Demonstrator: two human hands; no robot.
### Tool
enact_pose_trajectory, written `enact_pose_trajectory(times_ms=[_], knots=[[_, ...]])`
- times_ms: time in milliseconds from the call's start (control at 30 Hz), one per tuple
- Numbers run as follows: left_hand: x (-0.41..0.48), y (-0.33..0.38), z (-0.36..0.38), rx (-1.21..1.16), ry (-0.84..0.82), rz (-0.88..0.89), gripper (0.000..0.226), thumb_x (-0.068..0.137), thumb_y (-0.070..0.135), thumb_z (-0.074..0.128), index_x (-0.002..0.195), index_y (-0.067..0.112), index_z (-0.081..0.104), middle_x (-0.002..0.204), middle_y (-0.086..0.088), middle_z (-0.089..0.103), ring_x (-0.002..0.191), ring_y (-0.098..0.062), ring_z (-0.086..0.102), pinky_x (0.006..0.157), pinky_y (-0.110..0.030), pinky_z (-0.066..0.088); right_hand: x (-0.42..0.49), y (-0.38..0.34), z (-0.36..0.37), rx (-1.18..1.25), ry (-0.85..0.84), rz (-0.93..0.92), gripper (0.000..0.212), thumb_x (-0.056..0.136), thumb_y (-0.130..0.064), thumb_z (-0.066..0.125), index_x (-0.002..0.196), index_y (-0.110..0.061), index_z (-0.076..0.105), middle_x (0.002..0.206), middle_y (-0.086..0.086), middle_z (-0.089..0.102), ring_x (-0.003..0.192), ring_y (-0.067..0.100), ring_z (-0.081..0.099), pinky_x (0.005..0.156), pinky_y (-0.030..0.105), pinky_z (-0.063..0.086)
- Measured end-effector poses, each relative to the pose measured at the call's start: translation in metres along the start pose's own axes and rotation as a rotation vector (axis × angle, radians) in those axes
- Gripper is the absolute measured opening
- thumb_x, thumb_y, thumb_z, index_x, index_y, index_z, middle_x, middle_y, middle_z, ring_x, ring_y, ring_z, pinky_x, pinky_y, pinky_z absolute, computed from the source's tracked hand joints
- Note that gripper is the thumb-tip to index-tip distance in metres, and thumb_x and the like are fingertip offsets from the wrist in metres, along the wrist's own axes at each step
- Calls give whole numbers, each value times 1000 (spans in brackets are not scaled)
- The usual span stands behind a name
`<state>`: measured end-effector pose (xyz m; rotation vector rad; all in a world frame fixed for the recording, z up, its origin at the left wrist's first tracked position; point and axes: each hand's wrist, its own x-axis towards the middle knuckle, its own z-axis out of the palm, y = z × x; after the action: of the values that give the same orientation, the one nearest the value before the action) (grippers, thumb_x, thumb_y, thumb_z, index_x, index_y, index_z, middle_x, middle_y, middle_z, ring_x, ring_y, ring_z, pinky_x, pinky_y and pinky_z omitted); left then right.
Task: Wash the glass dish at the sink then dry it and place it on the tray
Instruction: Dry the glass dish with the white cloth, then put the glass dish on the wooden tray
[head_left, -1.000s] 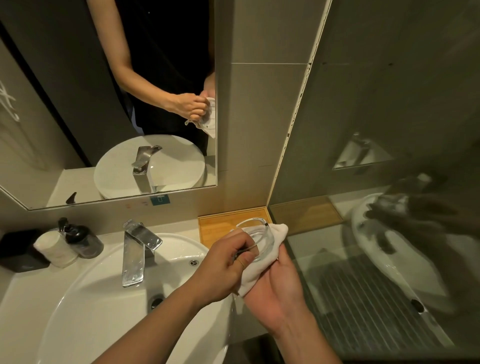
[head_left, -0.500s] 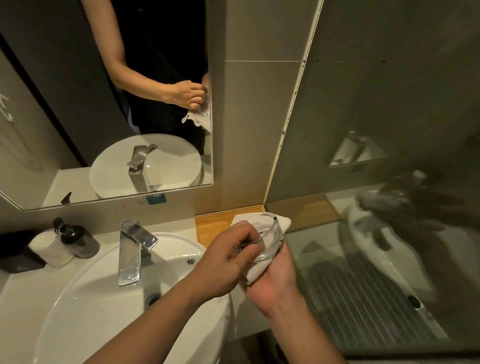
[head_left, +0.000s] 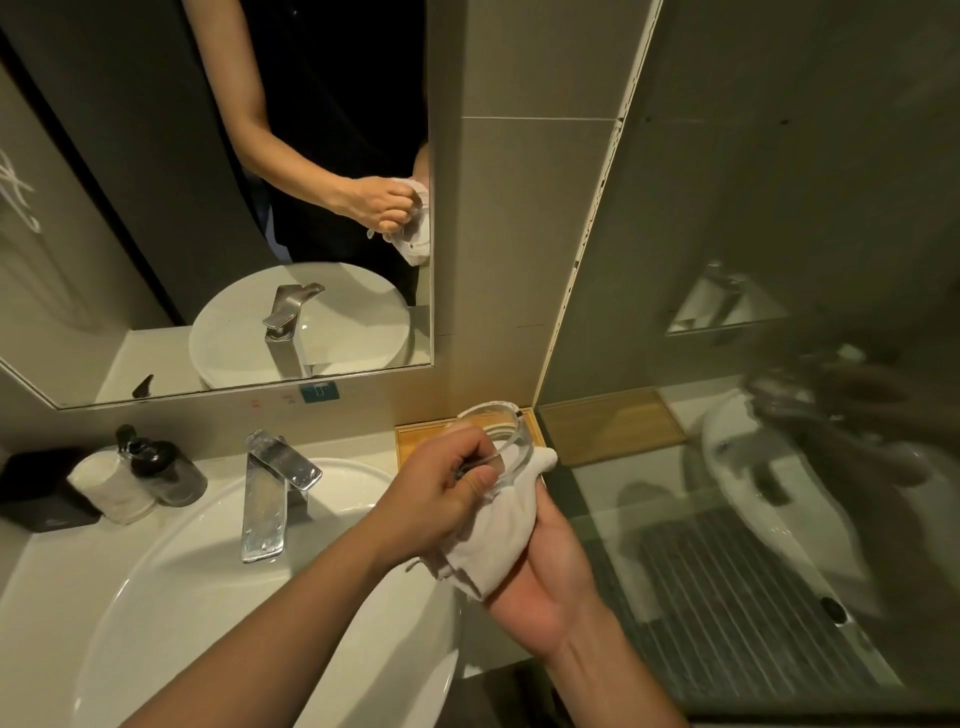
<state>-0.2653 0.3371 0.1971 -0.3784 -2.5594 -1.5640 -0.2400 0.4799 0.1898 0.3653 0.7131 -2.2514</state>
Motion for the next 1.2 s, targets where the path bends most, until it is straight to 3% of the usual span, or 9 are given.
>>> enact_pose_trajectory(times_ms=[200, 333, 433, 533, 633, 800, 1067, 1133, 1200], knots=[[8, -18, -14, 29, 64, -34, 11, 90, 12, 63, 81, 9, 58, 80, 2, 54, 74, -5, 49, 67, -17, 39, -6, -10, -15, -120, 11, -2, 59, 102, -50, 47, 143, -9, 60, 148, 19, 58, 137, 36, 55, 123, 52, 33], [4, -31, -16, 64, 88, -92, 14, 86, 20, 61, 81, 8, 60, 80, -1, 57, 76, -17, 53, 68, -23, 40, 2, -24, -57, -256, 146, -88, 51, 101, -40, 51, 138, -7, 64, 140, 23, 64, 131, 39, 59, 116, 53, 41], [-5, -40, -14, 93, 94, -131, 15, 86, 23, 61, 81, 9, 61, 79, 0, 60, 76, -16, 53, 66, -20, 39, 18, -32, -89, -664, 345, -174, 38, 103, -40, 51, 132, -20, 67, 120, 15, 76, 112, 35, 72, 97, 47, 59], [-14, -45, -10, 93, 100, -142, 15, 86, 23, 61, 81, 8, 61, 78, 1, 59, 73, -10, 50, 64, -16, 37, 38, -22, -122, -1193, 436, -262, 31, 107, -37, 47, 130, -29, 66, 117, 4, 74, 108, 29, 70, 76, 15, 57], [-21, -48, -6, 80, 90, -166, 16, 88, 23, 61, 81, 8, 61, 80, -2, 59, 76, -15, 51, 66, -20, 39, 64, -3, -172, -1737, 428, -322, 47, 109, -36, 43, 156, -35, 39, 162, -12, 39, 150, 14, 36, 119, 33, 37], [-23, -48, -1, 109, 70, -152, 16, 89, 21, 60, 84, 6, 62, 81, -2, 57, 77, -14, 50, 67, -21, 38, 88, 37, -226, -2281, 332, -116, 56, 110, -44, 26, 162, -46, 4, 171, -13, -12, 160, 21, -12, 127, 45, 8], [-19, -47, 9, 119, 42, -117, 13, 90, 18, 62, 84, 6, 62, 82, -2, 58, 77, -14, 50, 67, -23, 39, 84, 29, -217, -2324, 303, 13, 61, 104, -61, 15, 160, -48, -6, 166, -19, -25, 157, 20, -23, 124, 54, -8], [-16, -46, 12, 129, 27, -101, 13, 89, 18, 62, 84, 7, 62, 80, 2, 55, 78, -11, 50, 66, -19, 37, 78, 18, -192, -2166, 321, -44, 59, 104, -61, 19, 160, -49, 7, 166, -23, -13, 157, 13, -15, 125, 54, 0], [-13, -46, 14, 144, 8, -85, 10, 90, 15, 63, 84, 7, 62, 81, 6, 54, 78, -8, 50, 65, -16, 35, 68, 1, -153, -1795, 409, -237, 47, 106, -54, 33, 152, -46, 39, 163, -22, 28, 153, 11, 24, 119, 47, 28]])
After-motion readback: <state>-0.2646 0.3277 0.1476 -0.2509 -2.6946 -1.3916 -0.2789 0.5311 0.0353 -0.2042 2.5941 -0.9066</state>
